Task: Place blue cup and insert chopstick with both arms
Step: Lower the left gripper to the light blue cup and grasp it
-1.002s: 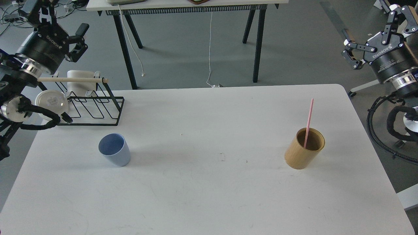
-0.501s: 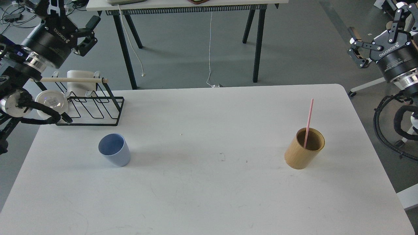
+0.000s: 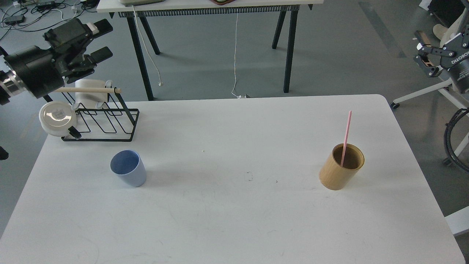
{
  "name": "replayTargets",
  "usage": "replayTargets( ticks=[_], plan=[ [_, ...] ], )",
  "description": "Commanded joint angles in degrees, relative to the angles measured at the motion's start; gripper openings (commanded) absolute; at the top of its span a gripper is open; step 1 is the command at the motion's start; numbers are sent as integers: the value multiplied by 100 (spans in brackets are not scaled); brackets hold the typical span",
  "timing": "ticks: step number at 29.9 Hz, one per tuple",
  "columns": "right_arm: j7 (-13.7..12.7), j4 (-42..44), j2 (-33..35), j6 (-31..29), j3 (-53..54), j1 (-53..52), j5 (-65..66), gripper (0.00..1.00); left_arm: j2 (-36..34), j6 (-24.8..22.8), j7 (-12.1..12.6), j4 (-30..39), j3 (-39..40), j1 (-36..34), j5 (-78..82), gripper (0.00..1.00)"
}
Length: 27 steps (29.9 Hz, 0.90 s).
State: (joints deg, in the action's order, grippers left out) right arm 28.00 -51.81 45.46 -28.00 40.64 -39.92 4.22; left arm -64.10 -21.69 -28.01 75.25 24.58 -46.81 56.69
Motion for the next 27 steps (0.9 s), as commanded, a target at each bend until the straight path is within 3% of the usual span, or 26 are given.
replayTargets(
  ticks=[1, 5, 9, 19, 27],
  plan=[
    [0, 4, 15, 0, -4, 19, 0, 98, -270, 164, 1, 68, -347, 5, 1175, 100],
    [0, 39, 15, 0, -4, 63, 0, 98, -296, 823, 1, 16, -831, 40, 1862, 100],
    [0, 101, 15, 0, -4, 81, 0, 98, -244, 1193, 1, -98, -1270, 67, 2240, 100],
    [0, 136, 16, 0, 5, 177, 0, 98, 318, 1615, 1, -862, -1860, 172, 2628, 100],
    [0, 127, 112, 0, 22, 204, 0, 98, 714, 1906, 1, -1188, -1895, 515, 2821, 99]
  ],
)
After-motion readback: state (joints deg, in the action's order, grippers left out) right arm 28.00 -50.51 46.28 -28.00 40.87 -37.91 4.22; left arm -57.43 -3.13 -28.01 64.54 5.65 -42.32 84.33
